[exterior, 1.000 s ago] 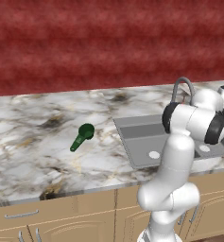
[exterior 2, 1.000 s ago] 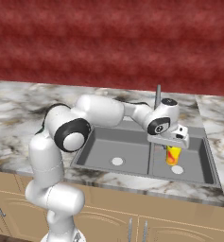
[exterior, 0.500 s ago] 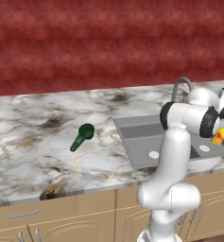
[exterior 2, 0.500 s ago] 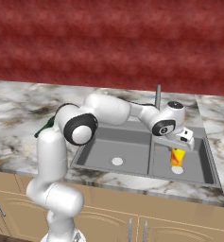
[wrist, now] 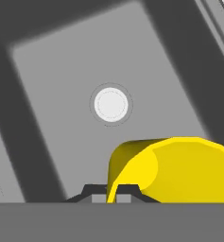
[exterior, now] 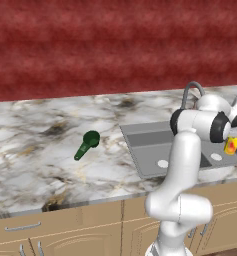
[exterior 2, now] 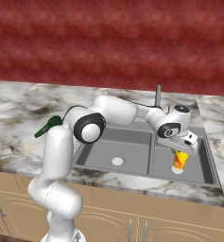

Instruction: Move any existing items from the left basin to the right basin for drying. Then move the measuring cup from the counter to the left basin of the sink for washing.

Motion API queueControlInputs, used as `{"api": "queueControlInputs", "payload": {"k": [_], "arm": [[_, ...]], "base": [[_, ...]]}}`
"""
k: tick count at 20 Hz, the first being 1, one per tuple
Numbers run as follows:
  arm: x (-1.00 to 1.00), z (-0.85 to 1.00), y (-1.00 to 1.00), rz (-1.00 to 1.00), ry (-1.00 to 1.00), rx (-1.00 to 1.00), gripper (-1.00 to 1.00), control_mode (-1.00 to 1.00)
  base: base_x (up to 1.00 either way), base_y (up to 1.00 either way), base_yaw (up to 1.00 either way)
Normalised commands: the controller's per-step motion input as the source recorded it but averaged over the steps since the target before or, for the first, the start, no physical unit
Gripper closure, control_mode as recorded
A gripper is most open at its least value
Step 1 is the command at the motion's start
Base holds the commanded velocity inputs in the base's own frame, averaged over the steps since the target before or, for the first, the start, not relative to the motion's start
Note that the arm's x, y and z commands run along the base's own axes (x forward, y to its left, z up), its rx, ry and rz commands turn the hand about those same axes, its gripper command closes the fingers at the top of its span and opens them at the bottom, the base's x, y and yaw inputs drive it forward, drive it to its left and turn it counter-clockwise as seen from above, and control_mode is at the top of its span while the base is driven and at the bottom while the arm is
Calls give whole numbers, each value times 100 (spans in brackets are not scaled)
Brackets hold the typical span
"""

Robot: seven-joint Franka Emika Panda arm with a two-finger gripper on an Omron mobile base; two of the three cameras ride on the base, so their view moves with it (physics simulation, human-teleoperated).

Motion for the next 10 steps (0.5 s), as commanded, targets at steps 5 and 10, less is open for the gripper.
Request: {"api": "queueControlInputs", "payload": {"k": [5, 10], "arm": [[6, -29, -3, 0, -1, 0, 100, -100], [5, -34, 0, 0, -3, 0, 100, -100]], "base": [[0, 0, 0], [0, 0, 0]]}}
